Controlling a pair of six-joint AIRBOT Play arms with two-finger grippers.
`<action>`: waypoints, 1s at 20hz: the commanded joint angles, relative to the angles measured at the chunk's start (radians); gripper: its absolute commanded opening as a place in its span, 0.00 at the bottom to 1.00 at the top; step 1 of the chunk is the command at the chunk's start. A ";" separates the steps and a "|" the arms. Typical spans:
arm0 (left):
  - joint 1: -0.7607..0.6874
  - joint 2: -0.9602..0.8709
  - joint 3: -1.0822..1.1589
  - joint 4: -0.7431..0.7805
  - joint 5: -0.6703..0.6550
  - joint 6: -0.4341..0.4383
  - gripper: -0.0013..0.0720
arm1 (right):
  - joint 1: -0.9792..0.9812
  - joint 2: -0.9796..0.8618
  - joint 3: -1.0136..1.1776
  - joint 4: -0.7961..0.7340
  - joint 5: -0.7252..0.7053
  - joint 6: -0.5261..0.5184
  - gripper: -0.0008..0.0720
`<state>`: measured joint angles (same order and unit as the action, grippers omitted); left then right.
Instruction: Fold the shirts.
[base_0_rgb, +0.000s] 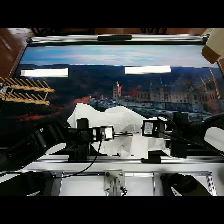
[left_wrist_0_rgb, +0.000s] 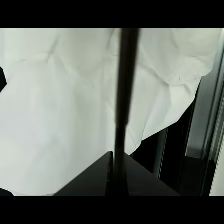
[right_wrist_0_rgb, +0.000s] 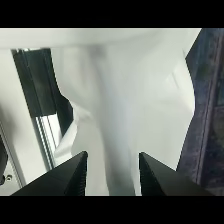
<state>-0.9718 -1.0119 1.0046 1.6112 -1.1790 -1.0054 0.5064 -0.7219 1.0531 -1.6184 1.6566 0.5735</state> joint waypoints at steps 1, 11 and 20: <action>0.001 0.014 0.000 -0.002 0.000 0.002 0.06 | -0.001 0.001 -0.064 -0.006 -0.056 -0.022 0.59; 0.026 -0.002 -0.001 0.003 0.000 0.002 0.44 | 0.000 0.001 -0.109 0.017 -0.045 -0.043 0.08; 0.216 0.039 0.032 0.139 -0.160 -0.021 0.99 | 0.000 0.001 -0.109 0.041 -0.048 0.090 0.08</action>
<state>-0.8108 -0.9913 1.0210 1.6836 -1.2469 -1.0073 0.5053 -0.7219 0.9447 -1.5852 1.6100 0.6071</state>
